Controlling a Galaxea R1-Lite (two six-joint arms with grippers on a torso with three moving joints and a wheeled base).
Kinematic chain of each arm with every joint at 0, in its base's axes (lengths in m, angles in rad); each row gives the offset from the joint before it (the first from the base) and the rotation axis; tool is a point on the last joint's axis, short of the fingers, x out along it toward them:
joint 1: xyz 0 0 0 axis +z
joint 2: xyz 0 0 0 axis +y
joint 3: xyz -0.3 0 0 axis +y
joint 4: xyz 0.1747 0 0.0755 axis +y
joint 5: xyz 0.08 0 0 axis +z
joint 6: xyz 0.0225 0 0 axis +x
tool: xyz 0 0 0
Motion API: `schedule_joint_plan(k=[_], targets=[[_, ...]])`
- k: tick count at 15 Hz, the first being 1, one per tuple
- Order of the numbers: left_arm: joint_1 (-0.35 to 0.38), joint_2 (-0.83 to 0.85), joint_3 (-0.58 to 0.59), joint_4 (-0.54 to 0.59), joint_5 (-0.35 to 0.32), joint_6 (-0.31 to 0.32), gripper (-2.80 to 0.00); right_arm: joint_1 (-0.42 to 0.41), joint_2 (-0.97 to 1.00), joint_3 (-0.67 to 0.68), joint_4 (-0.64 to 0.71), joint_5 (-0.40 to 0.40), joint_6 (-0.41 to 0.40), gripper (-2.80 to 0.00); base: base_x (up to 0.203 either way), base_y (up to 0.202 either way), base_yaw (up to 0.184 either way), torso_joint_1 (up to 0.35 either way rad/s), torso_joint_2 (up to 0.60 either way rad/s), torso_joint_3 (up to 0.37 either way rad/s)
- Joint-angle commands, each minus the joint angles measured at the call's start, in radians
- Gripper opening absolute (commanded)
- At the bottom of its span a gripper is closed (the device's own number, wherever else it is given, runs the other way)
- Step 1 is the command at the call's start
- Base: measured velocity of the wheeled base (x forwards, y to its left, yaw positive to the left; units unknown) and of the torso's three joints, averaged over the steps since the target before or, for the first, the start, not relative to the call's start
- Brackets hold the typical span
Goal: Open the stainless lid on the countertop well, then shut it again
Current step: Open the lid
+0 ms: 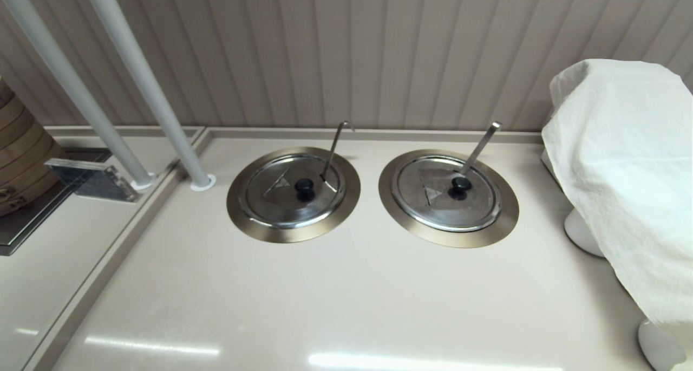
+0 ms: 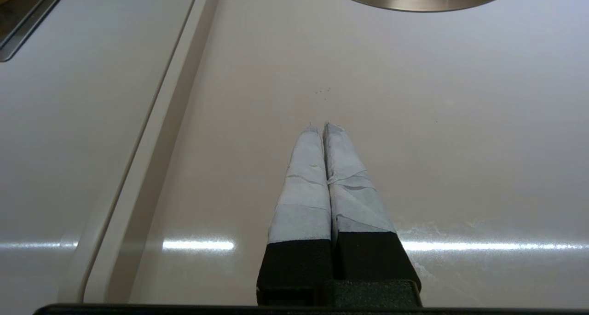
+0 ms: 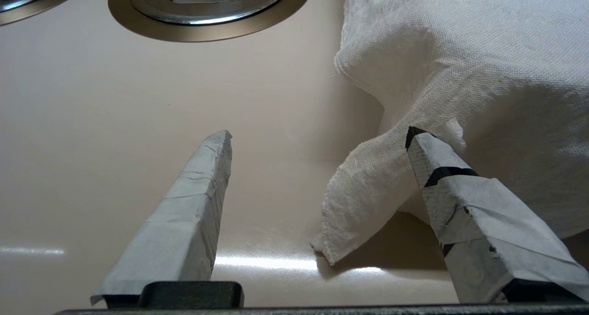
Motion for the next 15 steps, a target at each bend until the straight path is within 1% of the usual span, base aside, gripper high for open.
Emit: schedule_joint_plan(k=[1,11,13,15], targets=[[0.0,0.001,-0.002,0.001,-0.001,-0.001,-2.8,0.0,0.0,0.0,-0.001,0.0,0.0,0.0,0.0,0.0,0.0,0.0,0.0,0.0],[0.0,0.001,-0.002,0.001,-0.001,0.007,-2.8,0.0,0.0,0.0,-0.001,0.0,0.0,0.0,0.0,0.0,0.0,0.0,0.0,0.0],[0.0,0.001,-0.002,0.001,0.0,0.028,-2.8,0.0,0.0,0.0,-0.001,0.0,0.0,0.0,0.0,0.0,0.0,0.0,0.0,0.0],[0.0,0.001,-0.002,-0.001,0.001,0.034,-2.8,0.0,0.0,0.0,-0.001,0.0,0.0,0.0,0.0,0.0,0.0,0.0,0.0,0.0]])
